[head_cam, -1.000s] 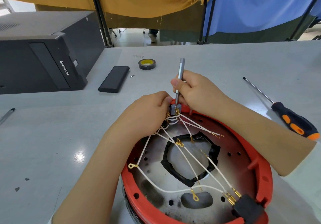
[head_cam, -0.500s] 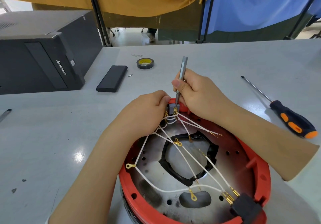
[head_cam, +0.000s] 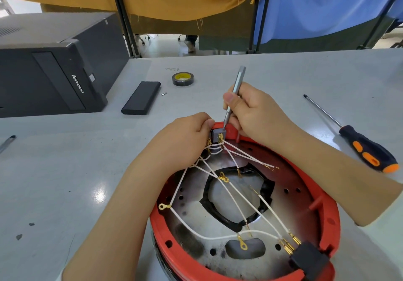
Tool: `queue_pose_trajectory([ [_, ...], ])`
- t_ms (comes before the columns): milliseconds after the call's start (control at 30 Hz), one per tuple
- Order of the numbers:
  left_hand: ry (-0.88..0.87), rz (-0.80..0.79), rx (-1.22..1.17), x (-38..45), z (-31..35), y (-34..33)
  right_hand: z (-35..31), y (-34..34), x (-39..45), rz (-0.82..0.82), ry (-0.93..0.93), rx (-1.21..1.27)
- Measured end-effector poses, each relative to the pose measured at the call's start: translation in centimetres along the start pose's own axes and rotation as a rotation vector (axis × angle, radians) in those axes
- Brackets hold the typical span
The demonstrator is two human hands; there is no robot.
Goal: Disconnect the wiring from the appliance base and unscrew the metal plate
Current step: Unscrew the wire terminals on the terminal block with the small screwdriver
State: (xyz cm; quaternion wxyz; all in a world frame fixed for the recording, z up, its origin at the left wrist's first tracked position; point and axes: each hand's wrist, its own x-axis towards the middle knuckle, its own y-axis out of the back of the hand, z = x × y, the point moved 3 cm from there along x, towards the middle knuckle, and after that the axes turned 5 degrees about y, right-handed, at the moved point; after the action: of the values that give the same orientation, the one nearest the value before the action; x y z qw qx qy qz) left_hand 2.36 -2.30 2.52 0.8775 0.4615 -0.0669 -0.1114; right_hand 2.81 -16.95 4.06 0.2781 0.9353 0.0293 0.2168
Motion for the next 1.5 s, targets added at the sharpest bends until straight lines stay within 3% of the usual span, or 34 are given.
queue_pose_trajectory([
  [200, -0.002, 0.004, -0.005, 0.0, 0.0, 0.0, -0.5, -0.2, -0.2, -0.068, 0.043, -0.126],
  [633, 0.007, -0.004, -0.017, 0.0, 0.1, 0.0, -0.6, -0.7, 1.3, -0.114, -0.058, -0.176],
  [867, -0.004, -0.004, -0.022, -0.1, 0.1, 0.0, -0.6, -0.1, -0.7, -0.049, 0.107, -0.01],
  [1033, 0.005, -0.005, -0.005, -0.2, 0.1, 0.0, -1.0, -0.5, -0.8, -0.088, 0.166, -0.118],
  [1400, 0.015, -0.008, 0.008, -0.3, 0.3, 0.1, -0.9, -0.9, 1.6, -0.15, -0.11, -0.176],
  [1500, 0.017, -0.005, 0.014, -0.2, 0.2, 0.0, -1.1, -1.2, 1.9, -0.184, -0.109, -0.256],
])
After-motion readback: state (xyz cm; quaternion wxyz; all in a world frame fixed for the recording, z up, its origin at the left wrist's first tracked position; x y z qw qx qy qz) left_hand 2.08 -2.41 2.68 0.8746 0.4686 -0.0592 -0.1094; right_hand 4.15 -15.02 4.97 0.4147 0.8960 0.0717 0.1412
